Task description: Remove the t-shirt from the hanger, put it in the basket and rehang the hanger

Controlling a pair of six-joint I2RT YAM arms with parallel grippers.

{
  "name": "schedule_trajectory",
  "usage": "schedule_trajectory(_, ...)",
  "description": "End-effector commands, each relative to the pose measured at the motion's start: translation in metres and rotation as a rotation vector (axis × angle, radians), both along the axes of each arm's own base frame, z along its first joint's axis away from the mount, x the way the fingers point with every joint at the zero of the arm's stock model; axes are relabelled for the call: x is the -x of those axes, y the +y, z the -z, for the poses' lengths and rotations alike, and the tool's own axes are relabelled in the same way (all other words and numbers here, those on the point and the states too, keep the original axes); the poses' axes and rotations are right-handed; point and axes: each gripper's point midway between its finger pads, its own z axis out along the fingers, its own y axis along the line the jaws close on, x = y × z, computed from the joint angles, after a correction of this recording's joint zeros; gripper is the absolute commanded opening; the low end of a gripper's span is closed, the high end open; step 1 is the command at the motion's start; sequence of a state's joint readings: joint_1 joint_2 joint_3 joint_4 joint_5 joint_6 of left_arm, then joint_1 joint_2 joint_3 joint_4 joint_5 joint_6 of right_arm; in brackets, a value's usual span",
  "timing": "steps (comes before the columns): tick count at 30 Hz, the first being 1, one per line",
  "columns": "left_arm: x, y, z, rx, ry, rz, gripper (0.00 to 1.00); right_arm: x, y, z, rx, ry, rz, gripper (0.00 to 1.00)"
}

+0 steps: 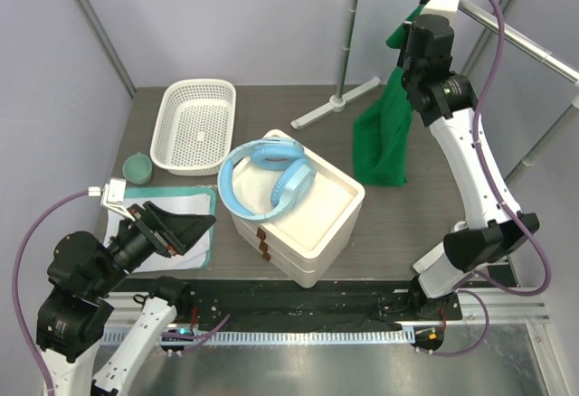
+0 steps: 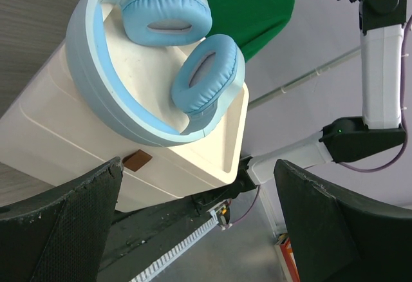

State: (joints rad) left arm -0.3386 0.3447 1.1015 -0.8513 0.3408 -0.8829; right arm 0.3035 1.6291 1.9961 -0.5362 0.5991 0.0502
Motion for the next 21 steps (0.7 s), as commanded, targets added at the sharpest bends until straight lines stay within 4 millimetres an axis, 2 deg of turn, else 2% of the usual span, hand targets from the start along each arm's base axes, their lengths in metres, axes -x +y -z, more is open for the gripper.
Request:
schedule_trajectory(1, 0.0, -0.002, -0.008, -0.005, -0.015, 0.015, 1.0, 0.029, -0.007, -0.061, -0.015, -0.213, -0.027, 0.01)
schedule_trajectory(7, -0.003, -0.004, -0.005, 0.014, -0.005, 0.014, 0.99, 0.03, 0.003, -0.077, 0.008, -0.233, -0.093, 0.01)
schedule_trajectory(13, -0.003, -0.006, -0.004, 0.016, 0.002, 0.026, 0.99, 0.046, 0.007, -0.091, -0.057, -0.248, -0.133, 0.01)
schedule_trajectory(15, -0.004, -0.007, -0.003, 0.011, 0.007, 0.031, 0.99, 0.052, 0.01, -0.085, -0.075, -0.231, -0.156, 0.01)
schedule_trajectory(17, -0.005, -0.008, -0.002, 0.007, 0.009, 0.035, 0.99, 0.064, 0.013, -0.088, -0.089, -0.24, -0.196, 0.01)
schedule_trajectory(19, -0.005, -0.01, -0.004, 0.007, -0.001, 0.05, 0.99, 0.068, 0.016, -0.079, -0.095, -0.208, -0.215, 0.01)
schedule_trajectory(20, -0.005, -0.012, -0.006, 0.008, -0.01, 0.063, 0.99, 0.077, 0.015, -0.077, -0.095, -0.192, -0.227, 0.01)
schedule_trajectory(21, -0.007, -0.014, -0.009, 0.007, -0.017, 0.071, 0.99, 0.079, 0.016, -0.064, -0.091, -0.161, -0.231, 0.01)
